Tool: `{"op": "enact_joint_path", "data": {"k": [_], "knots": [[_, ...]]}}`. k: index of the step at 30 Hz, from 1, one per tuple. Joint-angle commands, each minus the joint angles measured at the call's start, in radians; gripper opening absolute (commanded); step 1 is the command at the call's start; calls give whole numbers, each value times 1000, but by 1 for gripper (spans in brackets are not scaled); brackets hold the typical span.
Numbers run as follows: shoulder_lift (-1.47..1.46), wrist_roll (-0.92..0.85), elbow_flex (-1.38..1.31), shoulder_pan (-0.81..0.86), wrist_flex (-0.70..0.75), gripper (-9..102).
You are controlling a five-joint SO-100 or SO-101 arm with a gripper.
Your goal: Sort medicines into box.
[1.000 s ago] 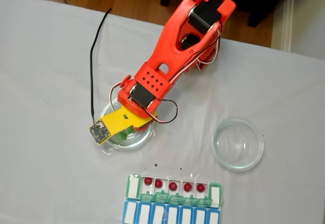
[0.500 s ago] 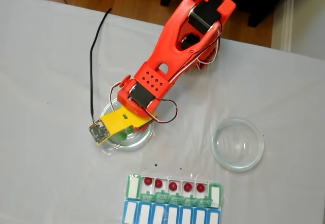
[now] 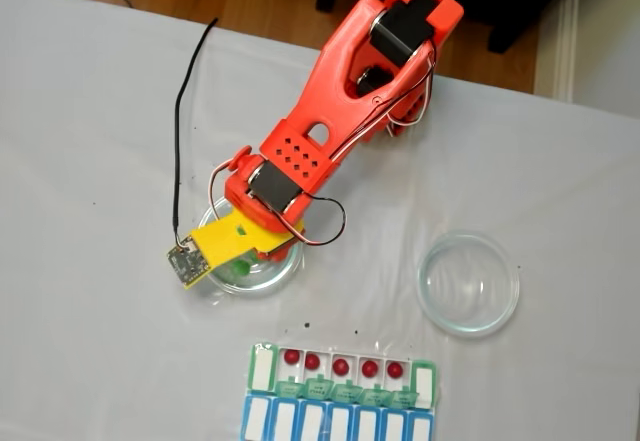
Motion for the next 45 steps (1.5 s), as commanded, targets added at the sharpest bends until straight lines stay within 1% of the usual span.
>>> {"op": "enact_joint_path", "data": {"k": [1,7,13,17,25,34,45], "knots": [[72,-12,-18,6,-41,21],[71,-18,-6,2,-40,21],[94,-14,-6,-14,26,21],[94,-11,-3,-17,38,20],[83,-15,31,-17,-28,20],[84,-18,40,-12,-46,19],[61,-14,40,-17,-58,16]]}}
